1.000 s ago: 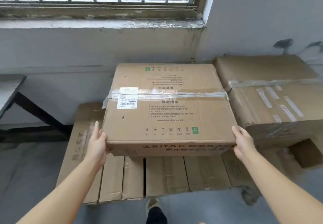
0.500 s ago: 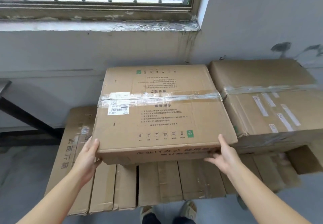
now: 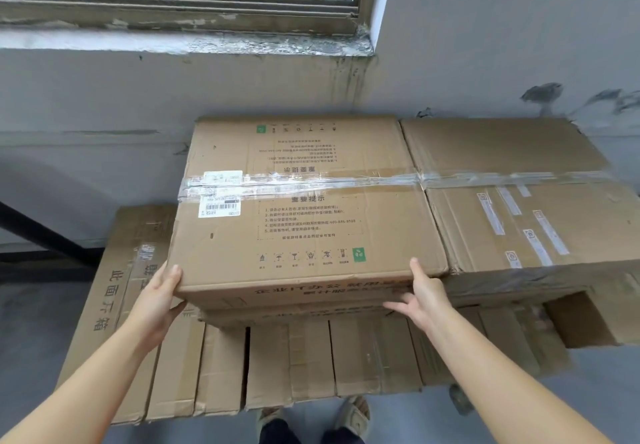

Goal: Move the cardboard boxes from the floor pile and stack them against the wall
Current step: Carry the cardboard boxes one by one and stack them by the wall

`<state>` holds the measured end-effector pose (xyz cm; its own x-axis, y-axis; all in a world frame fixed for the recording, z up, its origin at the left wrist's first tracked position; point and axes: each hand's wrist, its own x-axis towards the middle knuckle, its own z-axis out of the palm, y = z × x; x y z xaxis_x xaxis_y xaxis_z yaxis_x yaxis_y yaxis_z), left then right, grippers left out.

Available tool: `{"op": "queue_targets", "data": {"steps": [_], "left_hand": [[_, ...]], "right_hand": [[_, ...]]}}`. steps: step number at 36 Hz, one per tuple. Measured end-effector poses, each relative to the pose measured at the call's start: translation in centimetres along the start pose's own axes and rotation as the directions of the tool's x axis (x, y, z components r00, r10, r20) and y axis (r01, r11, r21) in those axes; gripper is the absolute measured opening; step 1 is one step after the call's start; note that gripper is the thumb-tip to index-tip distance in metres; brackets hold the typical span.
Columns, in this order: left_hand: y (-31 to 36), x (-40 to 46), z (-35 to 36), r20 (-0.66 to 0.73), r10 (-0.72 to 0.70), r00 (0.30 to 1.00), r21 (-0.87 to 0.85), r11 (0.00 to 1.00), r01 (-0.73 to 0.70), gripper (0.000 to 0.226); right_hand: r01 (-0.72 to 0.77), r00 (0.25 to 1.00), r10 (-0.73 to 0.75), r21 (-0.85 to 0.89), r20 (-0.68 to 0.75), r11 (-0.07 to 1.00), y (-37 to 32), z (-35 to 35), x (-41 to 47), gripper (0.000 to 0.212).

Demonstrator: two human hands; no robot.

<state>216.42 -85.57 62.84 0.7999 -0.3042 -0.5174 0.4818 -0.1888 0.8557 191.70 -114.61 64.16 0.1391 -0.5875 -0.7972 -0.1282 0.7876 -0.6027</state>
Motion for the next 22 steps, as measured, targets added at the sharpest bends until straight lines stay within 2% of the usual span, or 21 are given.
{"op": "queue_targets", "data": {"steps": [7,14,22], "left_hand": [[-0.1,-0.2,0.4,-0.018,0.02,1.0,0.063,0.998,-0.019,0.04],[-0.4,-0.2,0.5,-0.073,0.016,0.997,0.036,0.999,-0.013,0.046],[0.0,-0.2,-0.2,-0.044,-0.012,0.999,0.047,0.999,0.014,0.046]], "right_hand": [[0.01,1.0,-0.01,-0.038,0.006,0.999,-0.1,-1.1,0.0,0.077],[0.068,0.997,-0.072,-0.121,-0.027,0.99,0.3,-1.4,-0.1,0.09],[0.074,0.995,-0.086,-0.208,-0.047,0.975,1.0,-2.0,-0.6,0.088]]}}
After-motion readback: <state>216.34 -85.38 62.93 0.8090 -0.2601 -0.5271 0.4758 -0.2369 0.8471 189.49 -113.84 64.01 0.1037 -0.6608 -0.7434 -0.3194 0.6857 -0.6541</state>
